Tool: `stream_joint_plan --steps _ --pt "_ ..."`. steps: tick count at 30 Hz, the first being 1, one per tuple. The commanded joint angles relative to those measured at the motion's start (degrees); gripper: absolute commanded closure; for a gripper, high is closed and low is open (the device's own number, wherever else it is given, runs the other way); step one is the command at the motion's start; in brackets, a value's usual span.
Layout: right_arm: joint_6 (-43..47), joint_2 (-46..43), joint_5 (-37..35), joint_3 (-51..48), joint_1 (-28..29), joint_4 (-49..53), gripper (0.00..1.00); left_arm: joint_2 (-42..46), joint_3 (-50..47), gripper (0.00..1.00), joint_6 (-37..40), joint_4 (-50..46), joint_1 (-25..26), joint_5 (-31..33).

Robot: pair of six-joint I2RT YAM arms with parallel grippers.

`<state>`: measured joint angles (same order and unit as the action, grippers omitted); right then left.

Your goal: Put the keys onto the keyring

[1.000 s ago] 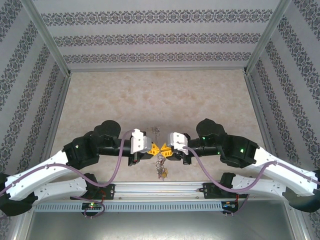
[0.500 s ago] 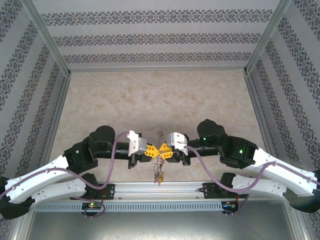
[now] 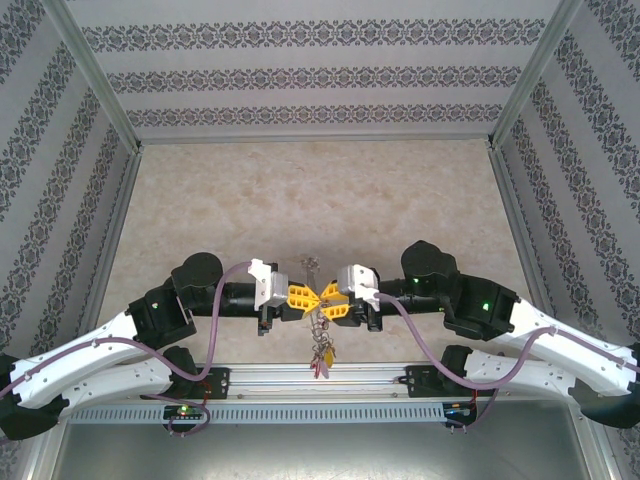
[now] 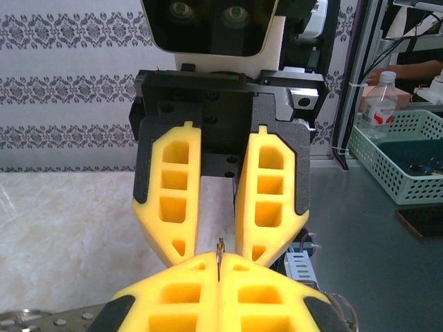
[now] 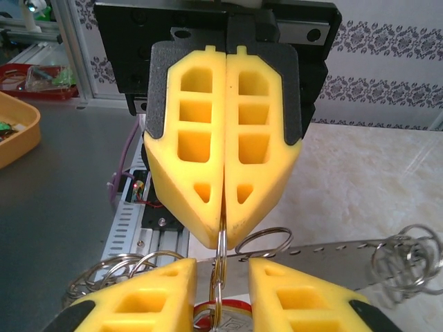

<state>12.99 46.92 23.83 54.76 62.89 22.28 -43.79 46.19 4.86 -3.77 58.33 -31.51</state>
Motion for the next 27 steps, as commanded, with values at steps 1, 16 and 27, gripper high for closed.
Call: stream_joint_plan --steps 1,16,27 --pt "-0.87 -0.72 -0.72 -1.15 0.32 -0.88 0.76 1.09 0.23 1.0 -1.17 8.01 -0.49 -1.71" --pt "0.56 -2.96 -6.02 -1.59 0.3 -2.18 1.0 -0.13 2.38 1.0 -0.91 4.2 -0.67 -1.69" --pt "2.67 0.66 -12.35 3.26 0.19 4.67 1.0 -7.35 14.92 0.76 9.46 -25.27 -0.43 9.02"
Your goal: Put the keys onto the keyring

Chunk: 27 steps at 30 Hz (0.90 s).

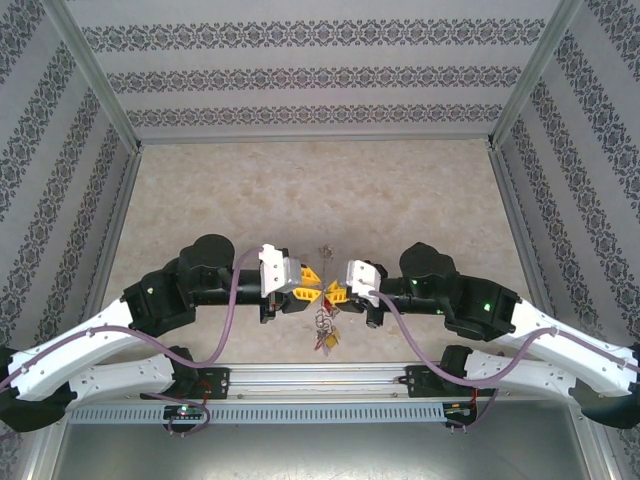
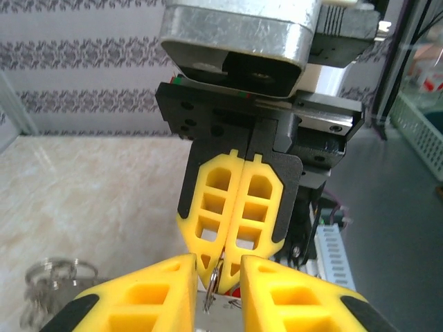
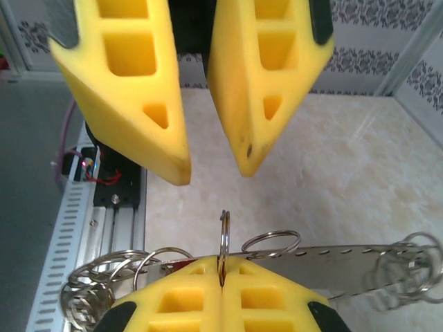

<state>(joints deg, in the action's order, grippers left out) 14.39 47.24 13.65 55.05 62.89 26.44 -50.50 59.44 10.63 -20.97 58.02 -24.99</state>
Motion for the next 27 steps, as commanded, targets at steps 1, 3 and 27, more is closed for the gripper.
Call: stream_joint_plan --steps 1,3,27 --pt "1.35 0.71 -2.14 3.23 0.18 0.63 1.0 -0.94 1.92 0.76 3.82 -8.41 -0.1 2.5" --pt "1.57 1.27 -1.8 3.7 0.12 0.89 1.0 -1.68 2.29 0.74 4.04 -9.29 -0.1 2.79" --pt "1.08 4.04 2.73 4.01 -0.69 1.21 0.99 -1.26 -1.25 1.0 3.71 -4.48 -0.1 0.63"
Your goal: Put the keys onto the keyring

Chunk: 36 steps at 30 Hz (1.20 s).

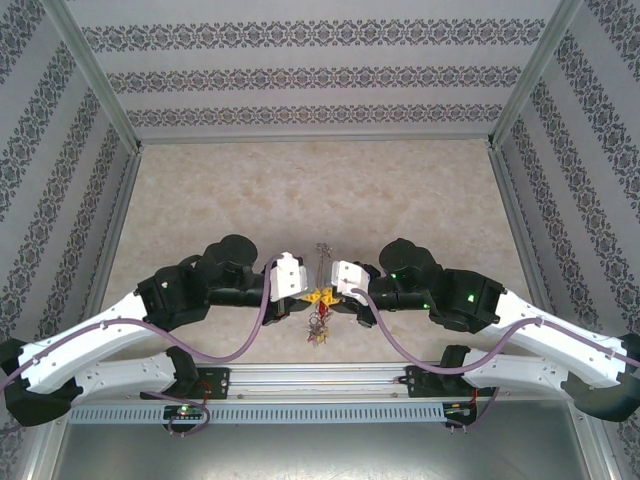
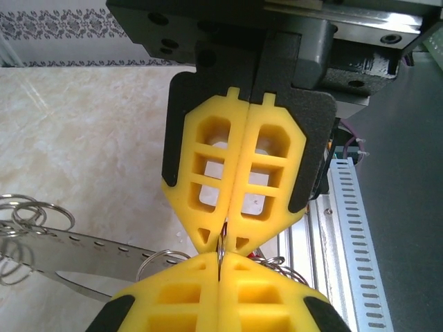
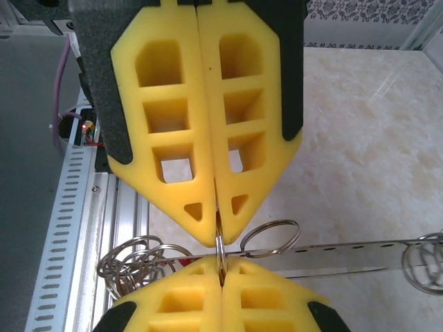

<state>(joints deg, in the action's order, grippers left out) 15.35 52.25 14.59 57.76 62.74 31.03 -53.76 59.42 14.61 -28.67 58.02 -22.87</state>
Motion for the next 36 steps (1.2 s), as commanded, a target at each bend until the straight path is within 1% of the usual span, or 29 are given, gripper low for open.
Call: stream_joint_plan --steps 1,2,6,15,20,23,27,31,33,36 --pt "-0.22 -1.21 1.76 0.68 -0.59 -4.1 0.94 2.59 -1.58 1.0 -0.54 3.97 -0.1 -2.02" --pt "-0.72 -1.57 1.79 -0.08 -0.52 -5.04 0.89 3.11 -1.87 1.0 -0.8 4.67 -0.19 -2.39" --pt "-2.99 -2.41 2.78 -2.83 -0.65 -8.75 0.83 5.57 -3.55 1.0 -2.82 9.6 -0.49 -3.84" --pt "-6.81 -4.95 3.3 -7.09 -0.63 -14.06 0.83 9.27 -8.77 1.0 -7.54 21.96 -1.56 -6.4" --pt "-7.42 -6.32 4.29 -8.51 -0.6 -15.86 0.83 9.68 -10.88 1.0 -9.28 27.31 -1.73 -7.58" --pt "-7.44 -6.58 4.26 -9.02 -0.6 -16.38 0.83 9.72 -13.04 1.0 -11.35 32.64 -1.86 -8.84" --pt "-7.23 -7.19 3.58 -9.67 -0.6 -17.2 0.87 9.23 -15.06 1.0 -13.58 37.78 -2.12 -9.73" --pt "-6.4 -9.49 1.8 -10.37 -0.6 -17.83 1.0 8.45 -14.37 1.0 -13.23 35.5 -2.14 -9.68" --pt "-6.05 -10.66 0.89 -10.64 -0.6 -17.68 1.0 8.56 -13.32 1.0 -12.33 32.03 -2.13 -9.15" --pt "-5.12 -11.68 -0.9 -10.19 -0.69 -15.95 1.0 8.07 -9.75 1.0 -9.27 22.24 -2.12 -6.34"
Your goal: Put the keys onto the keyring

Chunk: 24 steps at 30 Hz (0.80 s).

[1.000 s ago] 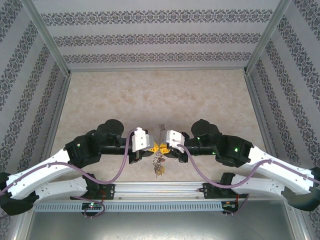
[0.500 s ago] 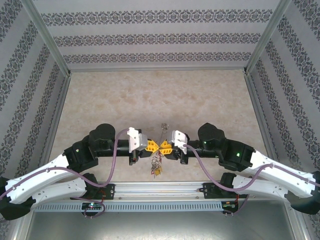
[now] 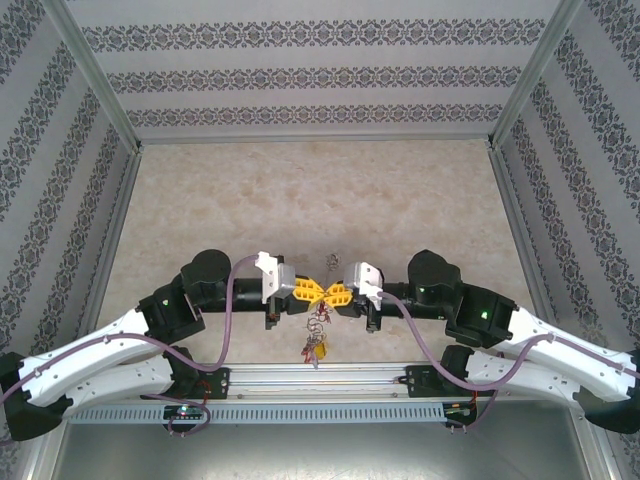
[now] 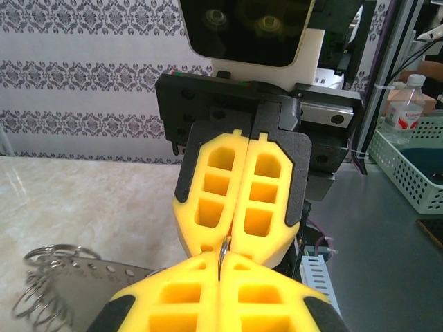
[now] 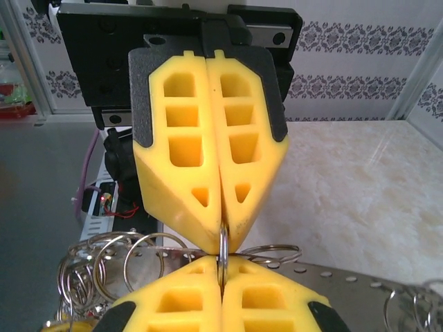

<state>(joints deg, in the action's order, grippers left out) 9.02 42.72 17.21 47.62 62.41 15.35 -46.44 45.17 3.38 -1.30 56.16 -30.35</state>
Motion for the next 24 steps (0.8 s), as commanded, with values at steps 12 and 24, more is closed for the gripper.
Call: stream_joint_plan --steps 12,24 --pt "6.19 6.26 -5.89 8.77 -0.36 10.13 1.0 -8.89 19.28 0.81 14.06 -32.57 1.85 9.95" --pt "6.59 7.77 -2.37 9.76 -0.47 10.73 1.0 -10.36 19.11 0.76 14.82 -32.63 2.62 8.31"
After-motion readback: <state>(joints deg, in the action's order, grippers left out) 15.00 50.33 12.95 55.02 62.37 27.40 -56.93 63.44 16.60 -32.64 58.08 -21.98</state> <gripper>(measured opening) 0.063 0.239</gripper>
